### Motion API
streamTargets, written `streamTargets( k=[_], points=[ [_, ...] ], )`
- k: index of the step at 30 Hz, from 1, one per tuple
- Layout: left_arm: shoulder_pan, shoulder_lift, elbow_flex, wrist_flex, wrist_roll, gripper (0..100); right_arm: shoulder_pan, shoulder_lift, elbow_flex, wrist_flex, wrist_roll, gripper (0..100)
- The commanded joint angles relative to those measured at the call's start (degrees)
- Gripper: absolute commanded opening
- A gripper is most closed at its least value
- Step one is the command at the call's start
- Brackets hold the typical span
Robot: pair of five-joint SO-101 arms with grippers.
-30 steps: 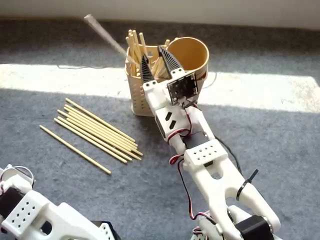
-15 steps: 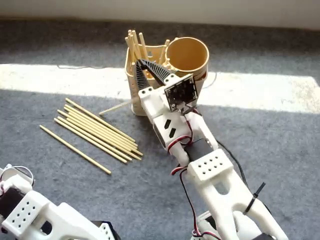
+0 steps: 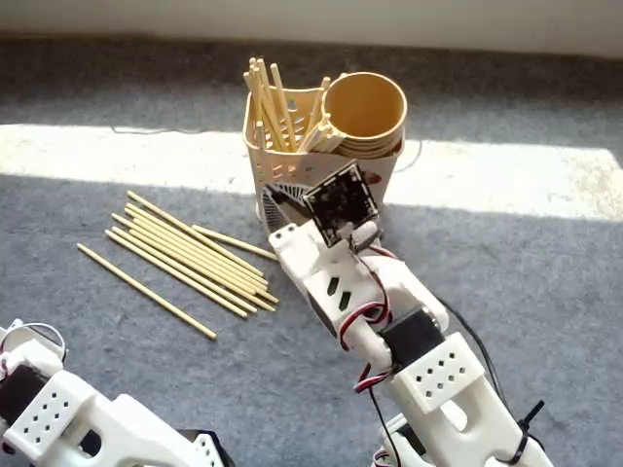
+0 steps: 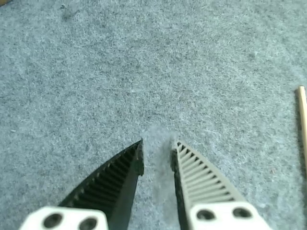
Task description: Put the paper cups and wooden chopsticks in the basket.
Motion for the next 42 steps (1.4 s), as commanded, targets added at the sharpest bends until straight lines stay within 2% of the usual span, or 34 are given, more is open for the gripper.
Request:
streamTargets(
  k=[1, 7, 12, 19, 25, 29, 31, 42],
  points=[
    [0.9, -0.8, -0.4, -0.9, 0.2, 11, -0.8, 3.3, -0.7, 5.7, 4.3, 0.7],
    [0.8, -0.8, -0.4, -0.9, 0.2, 11, -5.1, 15.8, -1.4, 6.8, 5.6, 0.8],
    [0.8, -0.8, -0.4, -0.9, 0.2, 11, -6.7, 26.9, -7.2, 8.7, 5.4, 6.3],
    [0.8, -0.7, -0.3, -0.9, 0.2, 11, -7.2, 42.9, -27.6, 23.0, 5.6, 8.4],
    [0.9, -0.8, -0.3, -0.9, 0.2, 11, -11.9, 57.2, -45.8, 33.9, 5.6, 12.7],
    [0.9, -0.8, -0.3, -0.9, 0.2, 11, -13.8, 66.0, -53.9, 35.0, 6.1, 12.7],
    [0.9, -0.8, -0.3, -0.9, 0.2, 11, -13.8, 69.4, -56.6, 35.1, 8.9, 12.7],
    [1.0, -0.8, -0.3, -1.0, 0.2, 11, -11.0, 79.5, -63.8, 37.5, 14.3, 13.1]
  ],
)
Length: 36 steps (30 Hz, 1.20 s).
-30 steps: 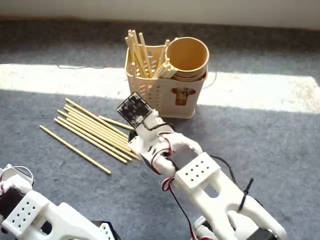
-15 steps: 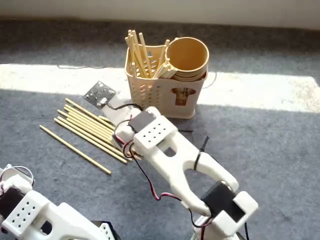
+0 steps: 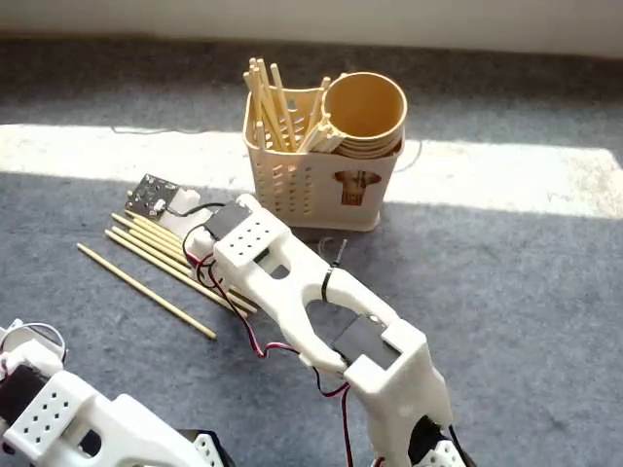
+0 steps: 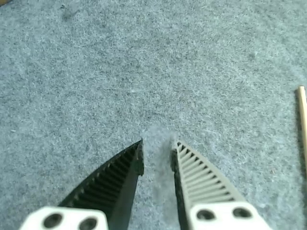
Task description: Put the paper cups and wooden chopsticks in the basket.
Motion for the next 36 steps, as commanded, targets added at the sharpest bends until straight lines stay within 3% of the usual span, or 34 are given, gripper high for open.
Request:
streamTargets(
  k=[1, 17, 25, 30, 36],
  points=[
    [1.0, -0.8, -0.3, -1.0, 0.2, 11, 1.4, 1.3, -2.8, 0.5, 0.9, 13.1],
    [2.6, -0.8, 0.3, -1.2, 0.2, 11, 2.9, 4.4, -2.4, 0.0, 1.0, 16.2],
    [3.2, -0.8, 0.5, -1.2, 0.2, 11, 2.9, 4.3, -2.3, 0.5, 1.0, 2.5],
    [3.2, -0.8, 0.5, -1.2, 0.2, 11, 2.8, 4.3, -2.2, 1.0, 4.7, 1.5],
    [3.0, -0.8, 0.5, -1.2, 0.2, 11, 2.9, 3.8, -2.7, 8.7, 4.7, 0.4]
  ],
)
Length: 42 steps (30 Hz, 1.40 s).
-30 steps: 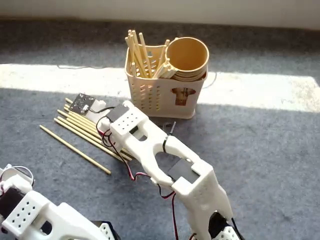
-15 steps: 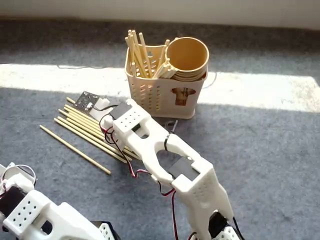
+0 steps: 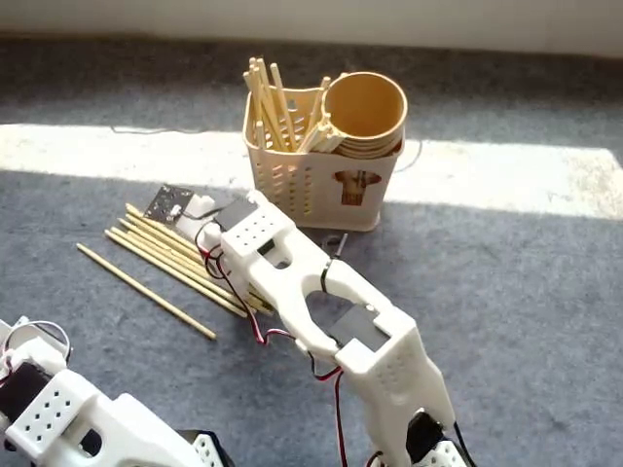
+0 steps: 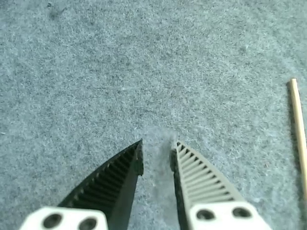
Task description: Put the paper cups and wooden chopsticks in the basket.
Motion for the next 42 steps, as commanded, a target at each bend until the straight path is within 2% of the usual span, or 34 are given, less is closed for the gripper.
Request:
streamTargets(
  k=[1, 9, 27, 32, 42],
  points=[
    [1.1, -0.8, -0.2, -1.0, 0.2, 11, 0.3, -1.1, -1.5, 4.5, 0.5, 0.5],
    [1.2, -0.8, -0.2, -1.0, 0.2, 11, 0.1, -3.2, -1.6, 8.7, 0.6, 0.5],
    [1.4, -0.8, 0.1, -2.5, 0.3, 11, 0.1, -31.0, 13.7, 8.4, 0.2, 0.5],
    [1.4, -0.8, 0.1, -2.5, 0.4, 11, 0.2, -43.2, 18.1, 7.2, -4.0, 0.5],
    [1.2, -0.8, 0.1, -2.5, 0.3, 11, 0.5, -62.6, 24.9, -5.1, -14.9, 0.5]
  ],
)
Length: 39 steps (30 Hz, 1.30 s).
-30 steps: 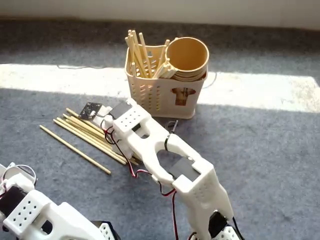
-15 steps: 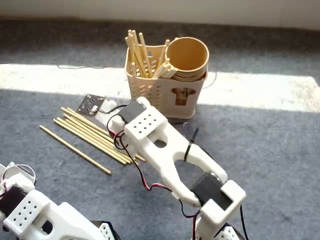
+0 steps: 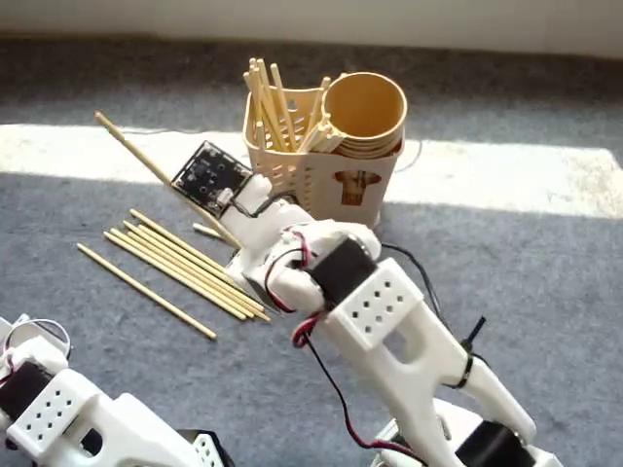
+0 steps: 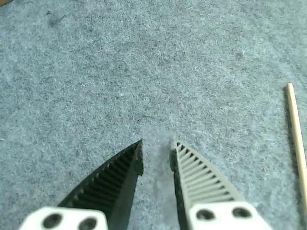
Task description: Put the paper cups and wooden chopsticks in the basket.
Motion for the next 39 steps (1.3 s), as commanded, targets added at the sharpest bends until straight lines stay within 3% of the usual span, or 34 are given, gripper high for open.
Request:
streamTargets(
  k=[1, 8, 27, 39],
  points=[
    [0.7, -0.8, -0.2, -1.0, 0.3, 11, 0.7, -6.8, 0.8, -5.7, -5.9, 0.5],
    [0.7, -0.8, -0.2, -0.9, 0.2, 11, 4.1, -10.9, 3.2, -16.4, -16.4, 0.5],
    [0.7, -0.8, -0.2, -1.0, 0.2, 11, 19.0, -9.6, 21.2, -70.0, -16.4, 0.5],
    [0.6, -0.8, -0.2, -1.0, 0.2, 11, 22.7, 7.6, 24.4, -86.0, -16.4, 0.5]
  ],
)
